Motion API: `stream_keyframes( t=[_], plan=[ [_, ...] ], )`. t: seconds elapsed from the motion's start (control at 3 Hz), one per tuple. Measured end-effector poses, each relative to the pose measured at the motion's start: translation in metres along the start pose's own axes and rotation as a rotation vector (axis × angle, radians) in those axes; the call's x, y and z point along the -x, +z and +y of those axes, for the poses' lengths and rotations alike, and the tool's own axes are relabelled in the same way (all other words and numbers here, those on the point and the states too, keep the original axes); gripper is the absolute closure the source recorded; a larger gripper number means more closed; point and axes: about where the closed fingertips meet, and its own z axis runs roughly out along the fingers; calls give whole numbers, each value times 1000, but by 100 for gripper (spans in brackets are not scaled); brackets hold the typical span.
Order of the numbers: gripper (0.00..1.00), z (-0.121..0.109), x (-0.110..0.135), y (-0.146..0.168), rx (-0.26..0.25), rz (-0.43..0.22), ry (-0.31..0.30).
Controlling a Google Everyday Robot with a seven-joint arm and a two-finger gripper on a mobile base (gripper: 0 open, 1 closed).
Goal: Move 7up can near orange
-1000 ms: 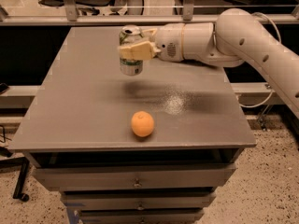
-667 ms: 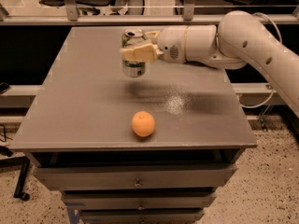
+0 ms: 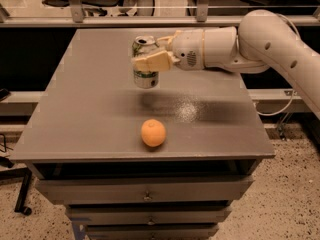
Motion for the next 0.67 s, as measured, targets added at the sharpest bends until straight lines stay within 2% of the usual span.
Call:
stream_keyframes(
  t=[0.33, 0.67],
  plan=[
    [100, 21, -5, -25, 33, 20, 6],
    [100, 39, -16, -54, 56, 9, 6]
  ],
)
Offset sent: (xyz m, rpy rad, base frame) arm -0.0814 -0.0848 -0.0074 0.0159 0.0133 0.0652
